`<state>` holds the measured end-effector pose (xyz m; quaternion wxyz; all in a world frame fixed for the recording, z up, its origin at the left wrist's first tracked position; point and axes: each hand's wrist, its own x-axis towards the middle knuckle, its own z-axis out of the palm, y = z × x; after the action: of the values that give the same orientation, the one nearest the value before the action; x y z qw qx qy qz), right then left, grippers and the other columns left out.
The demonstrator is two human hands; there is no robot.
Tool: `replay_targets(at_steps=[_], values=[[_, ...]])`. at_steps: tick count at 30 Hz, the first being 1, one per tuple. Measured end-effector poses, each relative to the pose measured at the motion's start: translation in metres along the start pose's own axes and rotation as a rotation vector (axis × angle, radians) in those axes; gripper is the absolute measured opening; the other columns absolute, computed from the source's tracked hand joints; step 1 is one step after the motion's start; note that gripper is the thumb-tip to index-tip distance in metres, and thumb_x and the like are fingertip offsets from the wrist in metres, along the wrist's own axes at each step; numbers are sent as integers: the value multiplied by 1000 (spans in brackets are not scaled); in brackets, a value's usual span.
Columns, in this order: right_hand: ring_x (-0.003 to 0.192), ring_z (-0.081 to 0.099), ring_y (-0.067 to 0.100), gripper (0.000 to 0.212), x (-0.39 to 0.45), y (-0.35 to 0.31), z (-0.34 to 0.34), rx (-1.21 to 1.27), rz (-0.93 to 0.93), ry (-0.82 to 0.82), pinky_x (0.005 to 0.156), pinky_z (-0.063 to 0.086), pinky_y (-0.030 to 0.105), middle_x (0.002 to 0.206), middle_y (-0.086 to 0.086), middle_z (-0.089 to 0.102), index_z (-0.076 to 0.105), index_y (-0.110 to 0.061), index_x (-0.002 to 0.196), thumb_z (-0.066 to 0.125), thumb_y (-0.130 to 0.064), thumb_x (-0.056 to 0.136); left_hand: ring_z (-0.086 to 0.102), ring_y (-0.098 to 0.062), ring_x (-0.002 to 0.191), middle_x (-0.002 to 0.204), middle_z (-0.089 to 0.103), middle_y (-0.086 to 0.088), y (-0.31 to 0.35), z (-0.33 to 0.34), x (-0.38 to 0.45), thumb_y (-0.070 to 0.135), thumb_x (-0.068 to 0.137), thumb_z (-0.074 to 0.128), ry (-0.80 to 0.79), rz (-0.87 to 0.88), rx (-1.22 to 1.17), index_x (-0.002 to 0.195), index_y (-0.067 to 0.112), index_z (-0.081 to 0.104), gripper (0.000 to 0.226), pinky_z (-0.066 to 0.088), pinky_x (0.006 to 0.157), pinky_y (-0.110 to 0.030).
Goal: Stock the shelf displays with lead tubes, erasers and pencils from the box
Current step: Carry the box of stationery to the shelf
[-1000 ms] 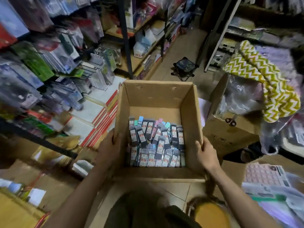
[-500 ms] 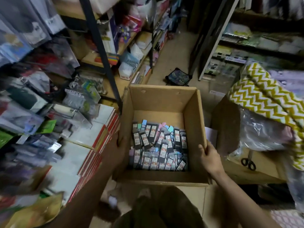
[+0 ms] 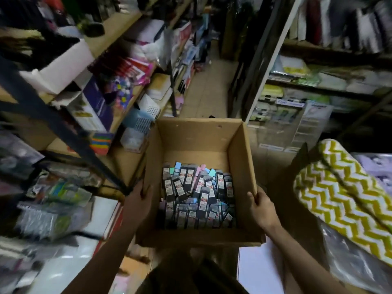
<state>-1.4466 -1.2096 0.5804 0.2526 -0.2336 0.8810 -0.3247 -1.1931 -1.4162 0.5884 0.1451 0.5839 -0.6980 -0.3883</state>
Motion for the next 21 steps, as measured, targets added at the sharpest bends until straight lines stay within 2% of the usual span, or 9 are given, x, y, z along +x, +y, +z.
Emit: replay_targets(at_steps=[1, 3, 6, 9, 11, 13, 17, 19, 21], values=[[70, 64, 15, 29, 20, -8, -3, 6, -2, -3, 62, 51, 22, 92, 3, 66, 50, -14, 127, 46, -27, 102, 58, -36, 110, 119, 63, -17, 12, 2, 19, 32, 101, 46, -10, -1, 14, 137, 14, 49, 40, 44, 95, -42], [62, 58, 1, 24, 59, -22, -10, 24, -9, 9, 47, 41, 7, 81, -7, 61, 51, -16, 122, 46, -27, 101, 59, -37, 109, 119, 63, -18, 36, 5, 56, 35, 101, 46, -14, 19, 23, 134, 14, 51, 39, 45, 96, -44], [62, 54, -4, 21, 122, -43, -17, 39, -10, 19, 44, 38, 5, 84, -6, 63, 52, -18, 120, 47, -26, 101, 58, -34, 108, 120, 62, -17, 71, 15, 112, 34, 101, 46, -18, 29, 18, 137, 12, 49, 43, 43, 96, -40], [65, 55, 3, 26, 183, -62, -20, 36, 13, 23, 56, 43, 15, 86, -2, 62, 50, -15, 125, 46, -27, 102, 61, -30, 97, 111, 65, -16, 100, 32, 168, 30, 101, 47, -5, 86, 21, 135, 8, 50, 41, 46, 84, -34], [65, 58, 6, 28, 229, -72, -21, 34, 27, 20, 53, 43, 18, 80, -9, 58, 49, -14, 126, 45, -28, 102, 61, -28, 89, 103, 66, -18, 119, 47, 211, 25, 100, 49, 22, 153, 15, 131, 5, 52, 37, 48, 77, -34], [65, 59, 7, 29, 276, -83, -24, 20, 23, 11, 50, 43, 15, 79, -8, 57, 49, -11, 124, 44, -28, 102, 61, -29, 91, 101, 64, -17, 138, 63, 256, 25, 100, 50, 31, 178, 7, 136, 8, 49, 40, 50, 81, -39], [73, 61, 22, 28, 370, -113, -37, 0, 33, 3, 65, 51, 37, 85, 4, 60, 51, -7, 121, 44, -28, 102, 60, -31, 96, 95, 58, -6, 180, 90, 337, 34, 100, 48, -10, 81, -65, 119, 13, 54, 29, 44, 80, -35], [72, 60, 18, 27, 412, -126, -46, 7, 24, -7, 64, 50, 35, 81, -3, 58, 49, -9, 122, 44, -27, 102, 60, -32, 98, 101, 62, -10, 201, 100, 370, 34, 100, 48, -20, 79, -85, 117, 13, 55, 28, 44, 80, -35], [69, 58, 8, 25, 448, -136, -56, 1, 1, -12, 58, 47, 23, 80, -10, 55, 48, -13, 124, 44, -25, 102, 60, -32, 103, 112, 64, -12, 222, 107, 397, 36, 100, 48, -18, 70, -75, 126, 14, 55, 34, 41, 80, -33]])
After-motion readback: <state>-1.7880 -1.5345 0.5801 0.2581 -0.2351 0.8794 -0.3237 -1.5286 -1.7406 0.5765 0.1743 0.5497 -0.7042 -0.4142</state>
